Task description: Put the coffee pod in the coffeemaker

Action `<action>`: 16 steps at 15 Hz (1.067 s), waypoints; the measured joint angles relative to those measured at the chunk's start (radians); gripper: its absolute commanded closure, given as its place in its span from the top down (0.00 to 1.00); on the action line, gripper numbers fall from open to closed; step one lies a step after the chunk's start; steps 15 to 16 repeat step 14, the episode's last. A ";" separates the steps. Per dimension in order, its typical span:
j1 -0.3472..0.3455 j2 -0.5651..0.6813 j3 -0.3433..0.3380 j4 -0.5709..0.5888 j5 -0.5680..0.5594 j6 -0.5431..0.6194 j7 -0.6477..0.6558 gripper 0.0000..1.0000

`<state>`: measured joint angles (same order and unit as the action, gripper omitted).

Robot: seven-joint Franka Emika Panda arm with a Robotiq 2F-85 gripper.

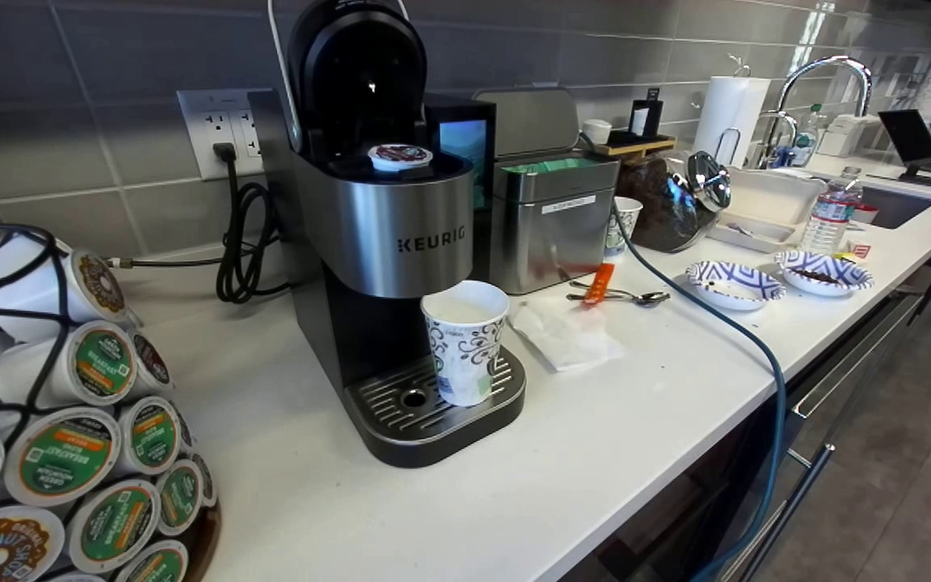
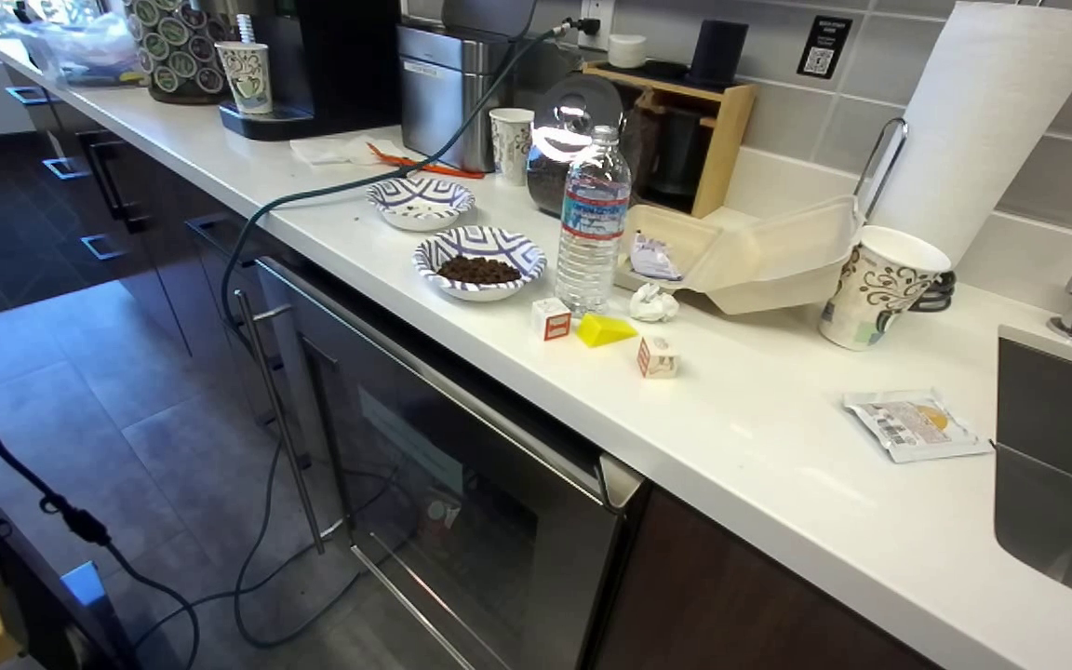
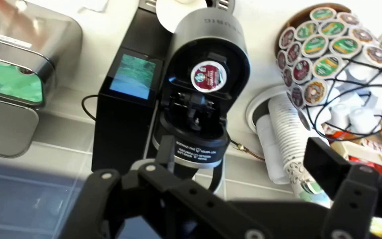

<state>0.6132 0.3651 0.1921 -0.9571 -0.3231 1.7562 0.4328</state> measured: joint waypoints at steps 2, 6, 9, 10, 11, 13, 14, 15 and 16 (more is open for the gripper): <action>-0.004 -0.059 0.001 -0.085 0.010 0.071 0.097 1.00; -0.003 -0.184 -0.007 -0.262 -0.003 0.077 0.334 1.00; 0.002 -0.287 -0.006 -0.403 -0.015 0.076 0.517 1.00; 0.005 -0.324 -0.005 -0.453 -0.030 0.074 0.578 1.00; 0.008 -0.361 -0.003 -0.502 -0.046 0.066 0.637 1.00; 0.013 -0.423 0.001 -0.580 -0.062 0.061 0.704 1.00; 0.014 -0.441 0.001 -0.601 -0.065 0.061 0.715 1.00; 0.014 -0.441 0.001 -0.601 -0.065 0.061 0.715 1.00; 0.014 -0.441 0.001 -0.601 -0.065 0.061 0.715 1.00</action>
